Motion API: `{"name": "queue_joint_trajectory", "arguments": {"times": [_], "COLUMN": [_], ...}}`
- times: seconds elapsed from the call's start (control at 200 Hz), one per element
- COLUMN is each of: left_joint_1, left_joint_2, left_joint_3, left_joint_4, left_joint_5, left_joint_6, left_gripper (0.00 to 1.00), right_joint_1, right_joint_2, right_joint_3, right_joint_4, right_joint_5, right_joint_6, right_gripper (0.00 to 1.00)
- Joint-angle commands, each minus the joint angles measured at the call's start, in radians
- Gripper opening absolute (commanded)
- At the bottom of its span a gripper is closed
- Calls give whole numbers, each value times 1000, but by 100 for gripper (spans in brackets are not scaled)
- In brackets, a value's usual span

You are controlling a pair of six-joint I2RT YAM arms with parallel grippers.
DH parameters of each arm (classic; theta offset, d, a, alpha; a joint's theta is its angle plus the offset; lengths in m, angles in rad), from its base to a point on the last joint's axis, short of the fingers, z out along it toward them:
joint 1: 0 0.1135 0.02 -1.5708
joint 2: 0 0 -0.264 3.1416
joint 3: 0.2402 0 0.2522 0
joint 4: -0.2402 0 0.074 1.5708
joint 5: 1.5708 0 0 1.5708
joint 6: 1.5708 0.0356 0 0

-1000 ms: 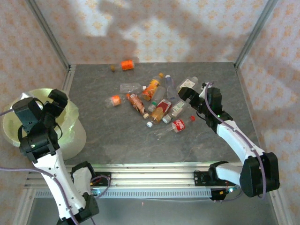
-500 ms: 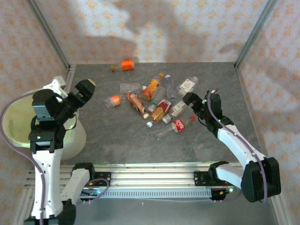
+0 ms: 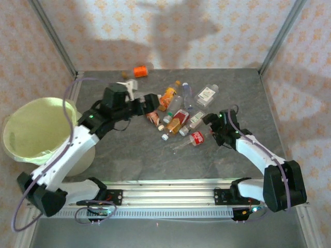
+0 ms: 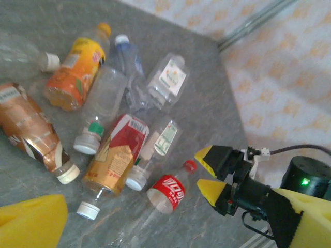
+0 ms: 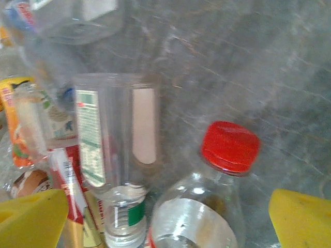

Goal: Put the plastic bottles in the bin

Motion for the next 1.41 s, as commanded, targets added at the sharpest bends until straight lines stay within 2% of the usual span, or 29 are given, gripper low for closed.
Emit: {"name": "queue_joint_trajectory", "arguments": {"times": [0.0, 0.21, 0.445, 0.671, 0.766, 0.881, 0.976, 1.241, 1.401], "left_joint_1": [-40, -61, -61, -62, -61, -62, -62, -66, -68], "left_joint_2": [54, 141, 136, 136, 145, 150, 155, 178, 195], "left_joint_3": [64, 90, 77, 67, 70, 65, 65, 69, 94], "left_joint_4": [48, 30, 6, -20, -18, -5, 0, 42, 48], "left_joint_5": [-77, -108, -146, -170, -165, -157, -148, -79, 48], "left_joint_6": [32, 37, 34, 41, 38, 34, 40, 56, 157], "left_gripper": [100, 100, 100, 100, 100, 100, 100, 100, 100], "right_joint_1": [7, 17, 90, 111, 110, 111, 113, 127, 132], "right_joint_2": [34, 168, 284, 310, 294, 253, 204, 34, -39], "right_joint_3": [-33, 45, 107, 108, 106, 95, 80, 96, 120], "right_joint_4": [-20, -45, -53, -9, -13, -18, -18, 56, 155], "right_joint_5": [-9, -125, -72, -38, -24, 1, 18, 39, -11], "right_joint_6": [95, 34, 62, 104, 98, 80, 71, -87, -210], "right_gripper": [97, 96, 95, 82, 76, 59, 50, 45, 44]}}
